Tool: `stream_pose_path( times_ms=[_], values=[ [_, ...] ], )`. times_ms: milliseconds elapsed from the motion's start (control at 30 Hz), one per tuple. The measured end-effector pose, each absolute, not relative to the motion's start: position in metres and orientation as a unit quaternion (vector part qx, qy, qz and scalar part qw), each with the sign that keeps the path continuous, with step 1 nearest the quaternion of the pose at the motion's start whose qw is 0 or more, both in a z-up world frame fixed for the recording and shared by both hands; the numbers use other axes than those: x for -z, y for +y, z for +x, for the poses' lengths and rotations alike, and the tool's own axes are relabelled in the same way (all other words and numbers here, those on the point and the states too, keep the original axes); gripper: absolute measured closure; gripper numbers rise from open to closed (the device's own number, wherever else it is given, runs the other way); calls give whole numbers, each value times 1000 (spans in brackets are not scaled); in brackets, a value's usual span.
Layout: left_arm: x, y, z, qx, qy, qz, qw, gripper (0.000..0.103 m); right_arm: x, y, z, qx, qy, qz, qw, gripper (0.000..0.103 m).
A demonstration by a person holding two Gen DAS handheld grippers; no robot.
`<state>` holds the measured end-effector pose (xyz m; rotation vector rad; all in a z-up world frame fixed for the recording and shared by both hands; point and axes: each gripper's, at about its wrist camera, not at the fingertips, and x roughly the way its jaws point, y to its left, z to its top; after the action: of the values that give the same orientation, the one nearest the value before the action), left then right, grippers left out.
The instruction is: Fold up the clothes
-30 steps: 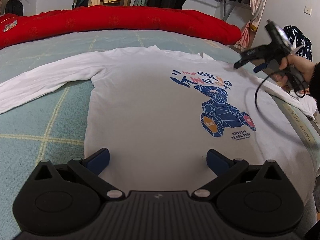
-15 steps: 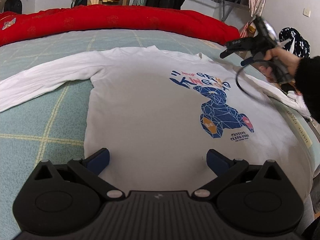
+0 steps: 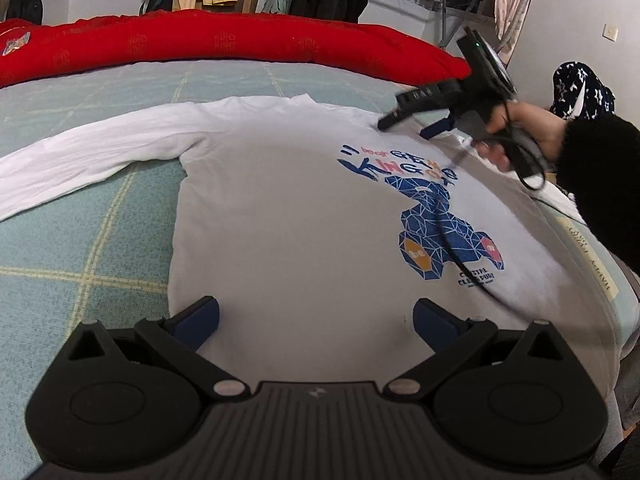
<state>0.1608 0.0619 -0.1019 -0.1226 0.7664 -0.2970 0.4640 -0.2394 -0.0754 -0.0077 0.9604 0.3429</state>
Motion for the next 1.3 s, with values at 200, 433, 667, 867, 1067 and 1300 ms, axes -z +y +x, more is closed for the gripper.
stream_pose_path(
  times_ms=[200, 433, 667, 867, 1067, 1300],
  values=[
    [102, 63, 161, 150, 373, -60, 914, 1, 50, -228, 471, -236, 469, 64, 848, 0],
    [102, 64, 162, 152, 373, -61, 913, 1, 68, -176, 494, -266, 484, 38, 833, 0],
    [103, 65, 160, 156, 370, -64, 913, 1, 51, -182, 504, -251, 446, 60, 857, 0],
    [104, 64, 160, 156, 368, -58, 915, 1, 44, -171, 481, -325, 470, 70, 818, 0],
    [103, 66, 159, 159, 368, -62, 914, 1, 64, -151, 495, -283, 440, 52, 851, 0],
    [101, 67, 157, 165, 362, -58, 916, 1, 27, -173, 471, -261, 395, 43, 880, 0]
  ],
)
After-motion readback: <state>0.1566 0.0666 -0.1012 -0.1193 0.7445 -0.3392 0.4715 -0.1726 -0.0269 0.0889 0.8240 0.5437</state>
